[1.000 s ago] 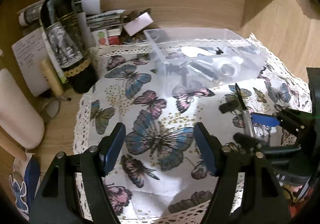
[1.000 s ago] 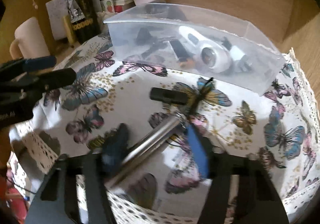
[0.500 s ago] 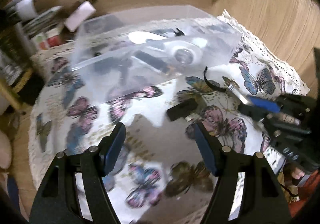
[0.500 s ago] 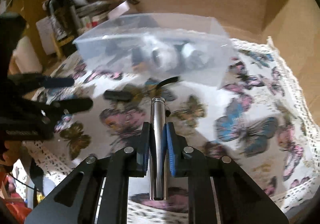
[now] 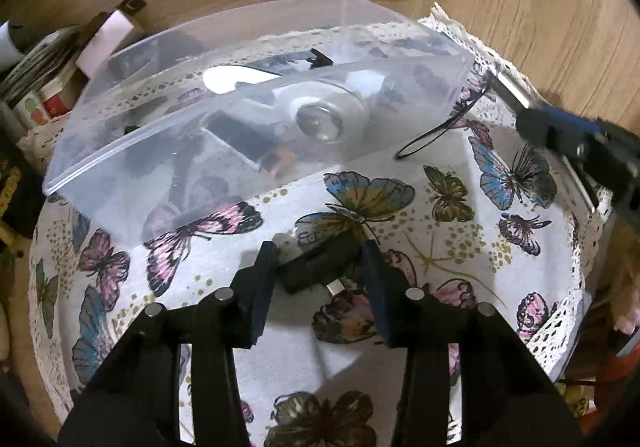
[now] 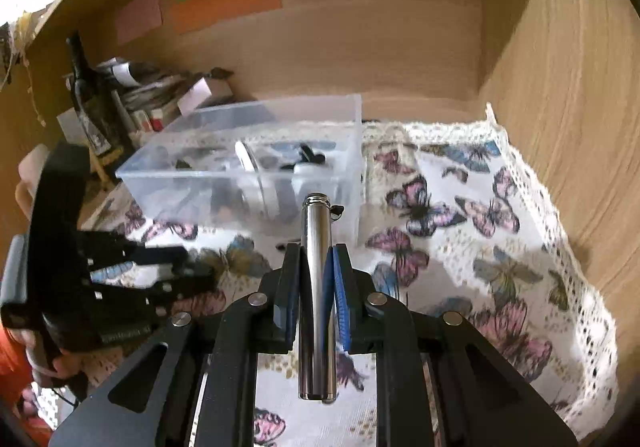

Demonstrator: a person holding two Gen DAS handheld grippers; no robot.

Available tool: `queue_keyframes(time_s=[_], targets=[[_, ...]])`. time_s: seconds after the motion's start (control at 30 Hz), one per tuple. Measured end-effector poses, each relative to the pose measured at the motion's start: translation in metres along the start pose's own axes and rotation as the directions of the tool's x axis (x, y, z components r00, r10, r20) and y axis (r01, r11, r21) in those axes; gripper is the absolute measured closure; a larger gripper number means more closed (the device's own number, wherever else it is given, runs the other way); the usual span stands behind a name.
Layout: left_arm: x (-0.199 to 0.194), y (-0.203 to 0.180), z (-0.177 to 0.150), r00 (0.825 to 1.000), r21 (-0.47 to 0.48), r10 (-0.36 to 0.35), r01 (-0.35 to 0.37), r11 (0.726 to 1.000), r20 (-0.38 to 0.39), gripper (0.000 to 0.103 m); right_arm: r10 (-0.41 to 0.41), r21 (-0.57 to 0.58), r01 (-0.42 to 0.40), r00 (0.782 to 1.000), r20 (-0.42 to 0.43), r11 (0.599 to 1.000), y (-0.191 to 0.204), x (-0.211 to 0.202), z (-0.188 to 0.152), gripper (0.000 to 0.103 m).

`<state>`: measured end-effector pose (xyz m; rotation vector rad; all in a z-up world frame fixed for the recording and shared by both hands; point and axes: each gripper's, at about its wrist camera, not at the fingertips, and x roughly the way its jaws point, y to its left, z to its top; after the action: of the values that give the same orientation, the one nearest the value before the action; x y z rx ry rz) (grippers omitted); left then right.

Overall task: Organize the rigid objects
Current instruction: 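Grasp the silver metal cylinder with the right tool while the left tool grasps a black USB dongle, then lower the cylinder and dongle into the clear box and open both tools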

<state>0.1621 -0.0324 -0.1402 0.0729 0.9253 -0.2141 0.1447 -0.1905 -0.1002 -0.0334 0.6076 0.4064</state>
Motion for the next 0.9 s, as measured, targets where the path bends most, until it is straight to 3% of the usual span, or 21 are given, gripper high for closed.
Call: queue_keyframes(time_s=[0.2, 0.57, 0.73, 0.9], targets=[[-0.039, 0.011, 0.008, 0.993, -0.027, 0.029, -0.026, 0.999, 0.111, 0.061, 0.016, -0.026, -0.014, 0.996, 0.091, 1.000, 0.005, -0.015, 0.027, 0.089], [-0.108, 0.045, 0.041, 0.943, -0.086, 0.085, -0.060, 0.994, 0.323, 0.061, 0.019, -0.082, -0.002, 0.976, 0.216, 0.997, 0.020, -0.024, 0.076, 0.089], [-0.110, 0.065, 0.055, 0.932, -0.124, 0.112, -0.073, 0.990, 0.346, 0.061, 0.036, -0.095, -0.016, 0.976, 0.215, 0.995, 0.026, -0.007, 0.092, 0.089], [-0.084, 0.080, 0.067, 0.951, -0.141, 0.107, -0.068, 0.988, 0.289, 0.061, 0.042, -0.107, -0.025, 0.987, 0.155, 0.994, 0.036, 0.025, 0.098, 0.089]])
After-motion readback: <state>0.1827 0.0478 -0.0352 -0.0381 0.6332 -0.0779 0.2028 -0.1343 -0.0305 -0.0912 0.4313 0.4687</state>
